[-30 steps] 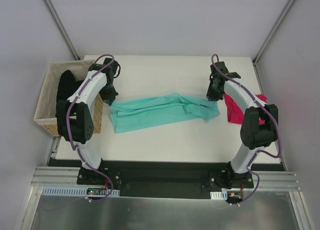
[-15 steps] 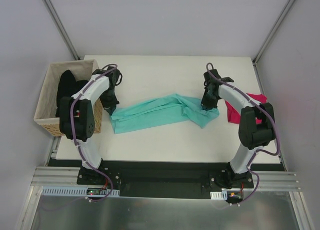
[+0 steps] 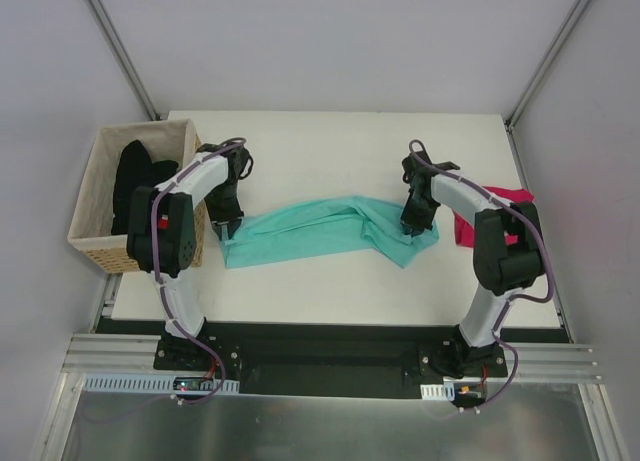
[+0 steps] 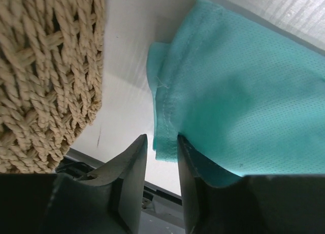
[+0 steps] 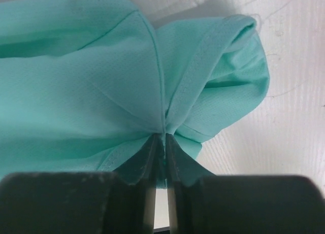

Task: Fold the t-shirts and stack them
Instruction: Fold the other side of the tshirt into a rectangle

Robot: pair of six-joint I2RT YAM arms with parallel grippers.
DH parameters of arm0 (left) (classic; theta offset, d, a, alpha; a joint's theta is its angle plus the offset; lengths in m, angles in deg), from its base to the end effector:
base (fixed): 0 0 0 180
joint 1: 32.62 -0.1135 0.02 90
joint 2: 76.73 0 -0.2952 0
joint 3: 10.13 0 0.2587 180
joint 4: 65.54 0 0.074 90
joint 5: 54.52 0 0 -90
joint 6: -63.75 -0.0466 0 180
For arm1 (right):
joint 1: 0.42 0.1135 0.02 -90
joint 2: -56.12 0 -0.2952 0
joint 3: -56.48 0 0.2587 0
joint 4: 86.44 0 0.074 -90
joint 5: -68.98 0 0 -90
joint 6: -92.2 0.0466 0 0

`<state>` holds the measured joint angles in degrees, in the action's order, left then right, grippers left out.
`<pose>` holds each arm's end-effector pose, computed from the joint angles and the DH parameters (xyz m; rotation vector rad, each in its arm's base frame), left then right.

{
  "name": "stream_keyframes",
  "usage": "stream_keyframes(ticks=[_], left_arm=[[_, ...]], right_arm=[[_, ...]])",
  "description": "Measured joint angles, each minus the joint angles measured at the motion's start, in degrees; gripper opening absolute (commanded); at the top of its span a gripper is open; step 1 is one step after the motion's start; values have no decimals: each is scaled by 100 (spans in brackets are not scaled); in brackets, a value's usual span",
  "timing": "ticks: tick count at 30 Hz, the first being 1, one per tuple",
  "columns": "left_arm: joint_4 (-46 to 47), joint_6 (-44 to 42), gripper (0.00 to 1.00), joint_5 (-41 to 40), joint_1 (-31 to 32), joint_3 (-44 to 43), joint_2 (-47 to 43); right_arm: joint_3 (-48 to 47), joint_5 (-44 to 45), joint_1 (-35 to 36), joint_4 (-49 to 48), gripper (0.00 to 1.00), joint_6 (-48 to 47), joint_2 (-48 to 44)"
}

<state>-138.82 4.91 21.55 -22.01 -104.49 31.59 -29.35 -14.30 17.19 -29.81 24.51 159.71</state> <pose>0.3653 -0.0570 0.2122 -0.5427 2.9442 0.3160 0.3525 0.1062 0.2057 0.1396 2.8425 -0.0239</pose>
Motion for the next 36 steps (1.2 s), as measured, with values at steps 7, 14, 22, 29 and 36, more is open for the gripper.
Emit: stream_keyframes(ticks=[7,14,22,29,36], left_arm=[[-44,-37,35,2,105,-210,37],[-66,-37,34,2,103,-715,37],[-177,-37,33,0,103,-1093,94],[-297,-37,33,-2,103,-1366,249],[-494,-39,32,-4,103,-1641,474]], right_arm=[[-625,492,118,363,28,-85,33],[-1825,1029,168,492,29,-444,33],[-2603,1239,166,597,30,-807,546],[-2671,1189,166,588,30,-905,1222],[-2100,1143,166,398,30,-798,1182]])
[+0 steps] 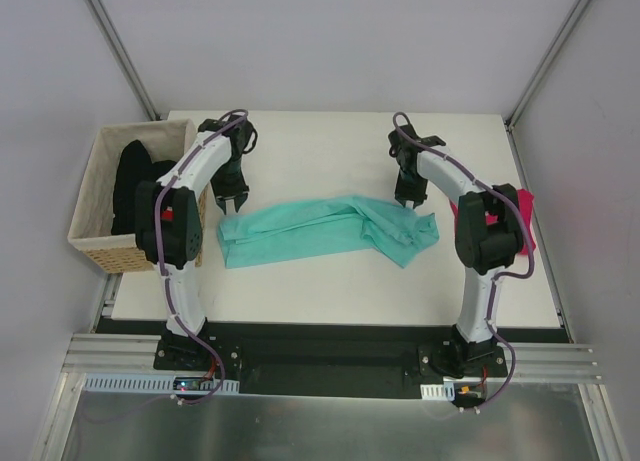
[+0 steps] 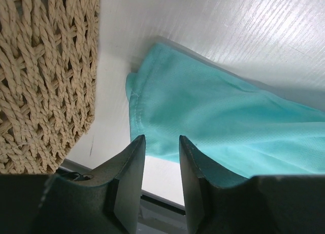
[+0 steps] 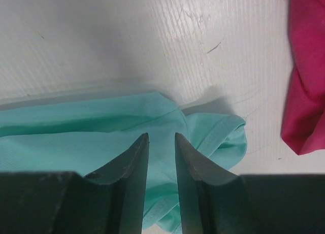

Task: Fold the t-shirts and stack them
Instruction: Fold the other side of the tshirt into a rectangle

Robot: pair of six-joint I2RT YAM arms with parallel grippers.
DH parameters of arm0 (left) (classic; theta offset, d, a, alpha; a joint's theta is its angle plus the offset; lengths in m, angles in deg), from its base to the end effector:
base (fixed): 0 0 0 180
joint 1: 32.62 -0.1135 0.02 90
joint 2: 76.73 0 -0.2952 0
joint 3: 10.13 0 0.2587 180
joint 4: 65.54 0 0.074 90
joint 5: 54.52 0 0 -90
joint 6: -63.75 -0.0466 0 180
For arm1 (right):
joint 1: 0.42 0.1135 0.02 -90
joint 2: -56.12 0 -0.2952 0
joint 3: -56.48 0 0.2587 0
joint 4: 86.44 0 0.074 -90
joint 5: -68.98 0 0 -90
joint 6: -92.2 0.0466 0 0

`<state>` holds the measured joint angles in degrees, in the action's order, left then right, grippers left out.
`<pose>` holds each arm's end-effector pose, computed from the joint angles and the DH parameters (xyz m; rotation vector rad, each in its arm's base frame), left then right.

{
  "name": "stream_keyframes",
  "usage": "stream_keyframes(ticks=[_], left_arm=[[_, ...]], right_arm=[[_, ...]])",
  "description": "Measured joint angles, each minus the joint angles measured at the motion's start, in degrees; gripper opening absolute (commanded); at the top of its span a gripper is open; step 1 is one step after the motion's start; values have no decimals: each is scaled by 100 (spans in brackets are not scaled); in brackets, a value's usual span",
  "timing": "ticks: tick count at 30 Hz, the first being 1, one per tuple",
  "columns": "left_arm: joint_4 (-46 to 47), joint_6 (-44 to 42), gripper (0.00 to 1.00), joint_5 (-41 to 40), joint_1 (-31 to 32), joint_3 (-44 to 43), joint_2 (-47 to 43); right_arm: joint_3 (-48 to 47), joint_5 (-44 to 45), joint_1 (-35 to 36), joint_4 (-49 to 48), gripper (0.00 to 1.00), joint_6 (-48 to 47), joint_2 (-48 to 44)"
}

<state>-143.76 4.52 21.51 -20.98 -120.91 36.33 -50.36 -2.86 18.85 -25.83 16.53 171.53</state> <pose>0.4076 -0.0725 0.2572 -0.5092 2.8446 0.2432 0.4244 0.1330 0.2310 -0.0371 2.6932 -0.2689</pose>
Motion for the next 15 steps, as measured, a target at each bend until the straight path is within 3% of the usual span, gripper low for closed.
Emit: stream_keyframes(ticks=[15], left_arm=[[-116,-20,31,4,0,-310,197]], right_arm=[[313,-107,57,-101,30,101,-350]])
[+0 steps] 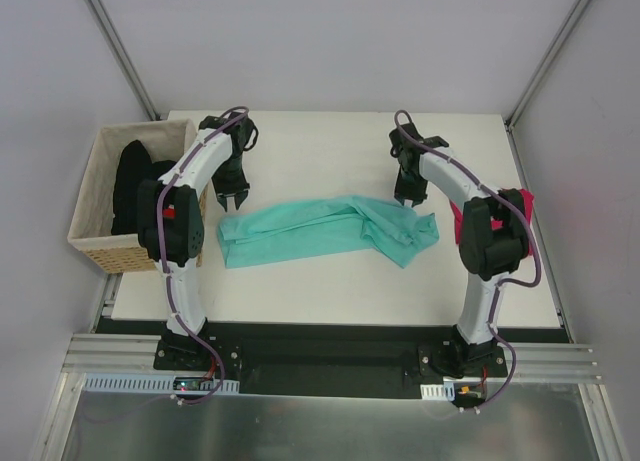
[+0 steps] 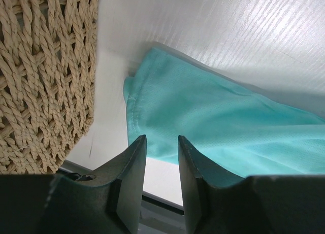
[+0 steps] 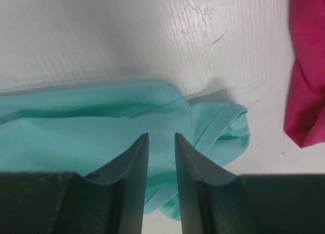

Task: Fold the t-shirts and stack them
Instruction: Fold the other side of the tshirt into a rectangle

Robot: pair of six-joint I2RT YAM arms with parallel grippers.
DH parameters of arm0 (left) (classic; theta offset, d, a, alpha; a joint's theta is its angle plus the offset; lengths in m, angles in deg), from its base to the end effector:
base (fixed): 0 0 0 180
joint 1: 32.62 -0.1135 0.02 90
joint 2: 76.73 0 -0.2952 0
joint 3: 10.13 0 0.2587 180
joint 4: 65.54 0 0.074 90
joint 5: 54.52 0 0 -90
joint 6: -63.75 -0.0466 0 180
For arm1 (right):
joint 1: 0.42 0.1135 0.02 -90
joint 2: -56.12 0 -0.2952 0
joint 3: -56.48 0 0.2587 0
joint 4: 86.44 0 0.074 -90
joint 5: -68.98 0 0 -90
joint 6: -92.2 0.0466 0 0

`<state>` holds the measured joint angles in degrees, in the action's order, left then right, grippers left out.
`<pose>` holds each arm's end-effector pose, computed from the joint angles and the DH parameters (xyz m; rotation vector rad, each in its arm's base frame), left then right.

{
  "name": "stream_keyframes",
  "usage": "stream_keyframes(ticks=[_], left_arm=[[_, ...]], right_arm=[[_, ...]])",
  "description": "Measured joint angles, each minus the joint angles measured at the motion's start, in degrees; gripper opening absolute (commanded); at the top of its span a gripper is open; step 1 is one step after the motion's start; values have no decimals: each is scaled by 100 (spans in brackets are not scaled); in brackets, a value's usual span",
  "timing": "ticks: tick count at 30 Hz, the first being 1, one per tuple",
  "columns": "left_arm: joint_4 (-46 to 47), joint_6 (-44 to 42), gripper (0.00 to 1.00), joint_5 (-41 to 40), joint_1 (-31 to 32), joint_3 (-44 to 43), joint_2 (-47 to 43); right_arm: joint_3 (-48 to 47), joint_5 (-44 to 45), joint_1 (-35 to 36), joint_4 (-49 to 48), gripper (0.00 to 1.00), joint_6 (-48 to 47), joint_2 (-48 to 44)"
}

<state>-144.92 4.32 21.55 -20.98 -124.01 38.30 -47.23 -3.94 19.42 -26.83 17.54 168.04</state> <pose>0.4167 -0.0744 0.2582 -0.5042 2.8466 0.2432 0.4101 0.1334 0.2406 -0.0264 2.6774 -0.2246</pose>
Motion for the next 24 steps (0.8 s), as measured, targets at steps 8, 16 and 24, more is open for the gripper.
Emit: stream_keyframes(ticks=[8,16,24], left_arm=[[0,17,31,-4,0,205,-24],[-35,87,31,-4,0,468,-116],[-35,144,31,-4,0,468,-227]], right_arm=[[-1005,-149,79,46,30,-129,389],[-1781,-483,275,70,30,-254,1189],[-1572,-758,667,4,29,-269,1314]])
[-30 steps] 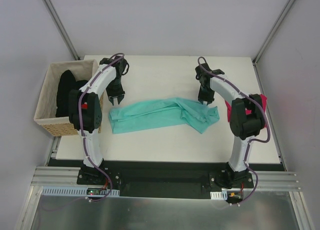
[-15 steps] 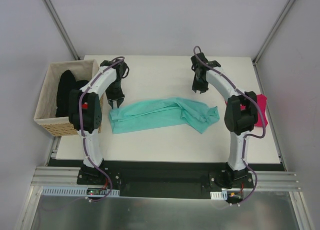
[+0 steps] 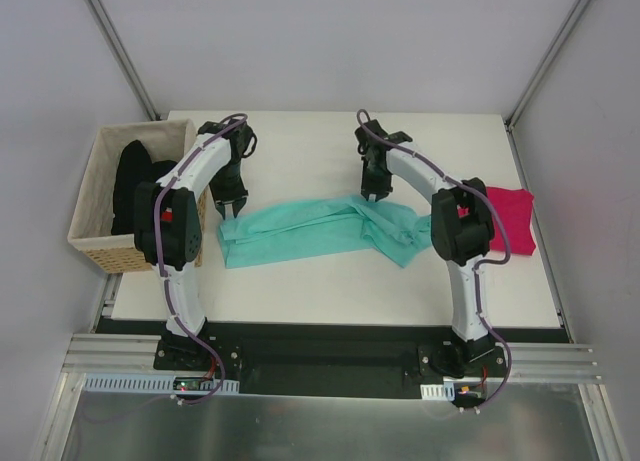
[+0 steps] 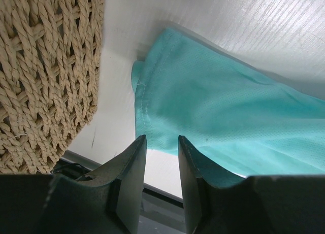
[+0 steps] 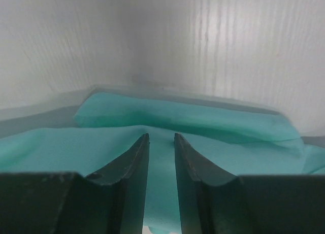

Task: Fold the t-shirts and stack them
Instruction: Fold the other side of the tshirt into a rectangle

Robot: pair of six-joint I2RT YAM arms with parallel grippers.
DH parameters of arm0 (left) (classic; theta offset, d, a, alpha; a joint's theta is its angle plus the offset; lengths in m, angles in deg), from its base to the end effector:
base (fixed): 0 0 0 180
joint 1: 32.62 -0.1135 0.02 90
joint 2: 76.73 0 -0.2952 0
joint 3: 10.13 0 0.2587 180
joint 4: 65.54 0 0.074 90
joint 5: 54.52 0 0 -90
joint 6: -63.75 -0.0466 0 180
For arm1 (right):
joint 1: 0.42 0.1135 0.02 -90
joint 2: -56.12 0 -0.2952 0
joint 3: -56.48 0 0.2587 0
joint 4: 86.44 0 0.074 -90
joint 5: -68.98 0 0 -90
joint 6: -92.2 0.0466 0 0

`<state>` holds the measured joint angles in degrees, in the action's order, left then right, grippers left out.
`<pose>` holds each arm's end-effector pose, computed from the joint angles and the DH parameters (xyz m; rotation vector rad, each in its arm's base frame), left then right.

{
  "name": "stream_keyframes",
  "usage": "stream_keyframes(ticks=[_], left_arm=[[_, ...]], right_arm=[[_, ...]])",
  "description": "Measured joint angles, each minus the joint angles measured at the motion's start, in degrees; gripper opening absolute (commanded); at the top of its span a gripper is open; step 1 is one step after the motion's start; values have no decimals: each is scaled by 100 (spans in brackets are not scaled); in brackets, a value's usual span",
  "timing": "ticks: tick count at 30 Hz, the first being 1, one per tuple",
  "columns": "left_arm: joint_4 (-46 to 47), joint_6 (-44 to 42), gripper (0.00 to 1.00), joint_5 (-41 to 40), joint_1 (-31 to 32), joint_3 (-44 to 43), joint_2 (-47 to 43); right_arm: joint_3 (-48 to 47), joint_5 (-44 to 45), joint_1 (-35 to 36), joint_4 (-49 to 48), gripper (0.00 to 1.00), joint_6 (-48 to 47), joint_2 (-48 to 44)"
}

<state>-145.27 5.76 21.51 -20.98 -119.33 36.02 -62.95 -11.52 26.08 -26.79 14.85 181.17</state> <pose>0.4002 -0.0710 0.2513 -0.5390 2.8807 0.2693 0.4484 0.2150 0.2209 -0.2747 2.6671 -0.0130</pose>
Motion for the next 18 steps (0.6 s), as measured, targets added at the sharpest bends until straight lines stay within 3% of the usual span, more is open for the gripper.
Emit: stream_keyframes(ticks=[18], left_arm=[[44,26,30,2,109,131,-44]], right_arm=[[1432,94,640,-66,23,256,-909]])
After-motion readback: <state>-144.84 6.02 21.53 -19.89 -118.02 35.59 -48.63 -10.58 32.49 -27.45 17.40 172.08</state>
